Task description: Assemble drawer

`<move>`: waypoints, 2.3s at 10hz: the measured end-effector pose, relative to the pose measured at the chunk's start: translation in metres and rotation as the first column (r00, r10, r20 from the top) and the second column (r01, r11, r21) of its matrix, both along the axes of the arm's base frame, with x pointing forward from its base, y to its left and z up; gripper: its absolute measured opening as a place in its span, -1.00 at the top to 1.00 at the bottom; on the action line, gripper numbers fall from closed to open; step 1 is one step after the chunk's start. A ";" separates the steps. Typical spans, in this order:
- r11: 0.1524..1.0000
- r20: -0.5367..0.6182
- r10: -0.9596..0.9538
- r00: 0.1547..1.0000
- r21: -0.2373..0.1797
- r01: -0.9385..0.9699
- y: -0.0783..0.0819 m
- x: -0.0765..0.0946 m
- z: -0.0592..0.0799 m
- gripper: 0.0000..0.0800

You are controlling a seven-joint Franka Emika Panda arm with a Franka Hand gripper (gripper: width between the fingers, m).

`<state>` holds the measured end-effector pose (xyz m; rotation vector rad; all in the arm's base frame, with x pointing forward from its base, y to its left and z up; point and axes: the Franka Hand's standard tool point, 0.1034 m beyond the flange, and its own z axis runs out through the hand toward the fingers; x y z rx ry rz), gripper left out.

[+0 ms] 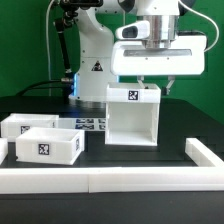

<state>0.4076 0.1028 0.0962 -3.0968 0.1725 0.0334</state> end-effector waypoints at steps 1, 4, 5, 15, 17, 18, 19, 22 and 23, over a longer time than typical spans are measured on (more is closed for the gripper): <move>1.000 0.000 0.000 1.000 0.000 0.000 0.000 0.000 0.000 0.44; 1.000 0.000 0.000 1.000 0.000 0.000 0.000 0.000 0.000 0.91; 1.000 0.000 0.000 1.000 0.000 0.000 0.000 0.000 0.000 0.91; 0.999 0.087 0.001 0.996 0.038 -0.004 0.000 0.101 0.000 0.91; 0.999 0.119 -0.007 0.993 0.049 0.002 -0.003 0.131 0.001 0.91; 0.999 0.138 -0.020 0.990 0.051 0.013 -0.007 0.143 0.001 0.90; 0.998 0.151 -0.029 0.988 0.054 0.021 -0.008 0.152 0.001 0.90; 0.998 0.179 -0.041 0.983 0.060 0.030 -0.008 0.169 0.003 0.90; 0.998 0.179 -0.043 0.983 0.061 0.033 -0.008 0.169 0.003 0.90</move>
Offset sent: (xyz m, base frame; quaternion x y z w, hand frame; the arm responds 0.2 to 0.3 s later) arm 0.0000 0.0000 0.0000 0.0000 0.0000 0.0000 1.0000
